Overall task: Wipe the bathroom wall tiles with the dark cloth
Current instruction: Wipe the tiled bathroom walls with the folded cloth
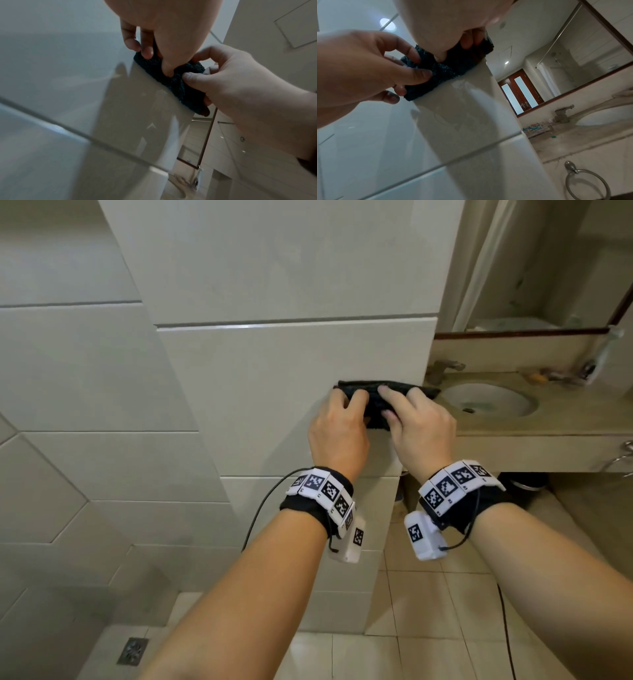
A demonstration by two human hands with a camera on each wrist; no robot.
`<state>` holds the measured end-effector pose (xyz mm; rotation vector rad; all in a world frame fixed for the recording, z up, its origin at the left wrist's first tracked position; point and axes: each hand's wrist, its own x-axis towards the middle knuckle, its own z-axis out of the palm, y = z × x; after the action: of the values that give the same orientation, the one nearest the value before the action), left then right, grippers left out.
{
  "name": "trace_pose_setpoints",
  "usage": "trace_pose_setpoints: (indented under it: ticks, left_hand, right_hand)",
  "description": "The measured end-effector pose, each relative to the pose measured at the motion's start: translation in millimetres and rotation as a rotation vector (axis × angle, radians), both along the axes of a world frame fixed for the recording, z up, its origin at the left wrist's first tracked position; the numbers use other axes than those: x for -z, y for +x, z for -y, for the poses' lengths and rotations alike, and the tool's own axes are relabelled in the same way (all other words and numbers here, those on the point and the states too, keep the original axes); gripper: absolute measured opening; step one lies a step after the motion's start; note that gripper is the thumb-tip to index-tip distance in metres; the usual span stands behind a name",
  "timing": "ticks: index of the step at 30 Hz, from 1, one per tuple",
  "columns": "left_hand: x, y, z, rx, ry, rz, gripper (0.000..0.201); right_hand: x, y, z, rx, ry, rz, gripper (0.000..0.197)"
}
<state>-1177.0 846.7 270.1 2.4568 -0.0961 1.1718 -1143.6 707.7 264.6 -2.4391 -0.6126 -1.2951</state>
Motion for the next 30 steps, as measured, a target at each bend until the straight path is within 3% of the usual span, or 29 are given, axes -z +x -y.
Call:
trace_pose_setpoints:
  ticks: [13, 17, 20, 25, 30]
  left_hand:
    - [63.0, -8.1, -8.3, -0.036, -0.032, -0.13, 0.027]
    - [66.1, -16.8, -10.3, -0.099, -0.053, -0.108, 0.023]
    - [66.3, -18.7, -14.4, -0.131, -0.17, -0.087, 0.032]
    - [59.0, -20.9, -4.8, -0.113, -0.354, -0.138, 0.049]
    - [43.6, -22.6, 0.1, -0.051, -0.393, -0.18, 0.046]
  right_hand:
    - [60.3, -6.8, -9.5, 0.008, -0.071, -0.141, 0.033]
    - [64.3, -8.0, -16.5, -0.018, -0.018, -0.183, 0.031]
    - [63.6, -9.9, -18.3, -0.037, 0.005, -0.209, 0.031]
    - [59.9, -11.9, -16.2, -0.073, 0.035, -0.286, 0.031]
    - [57.6, -15.1, -14.7, -0.125, 0.105, -0.346, 0.032]
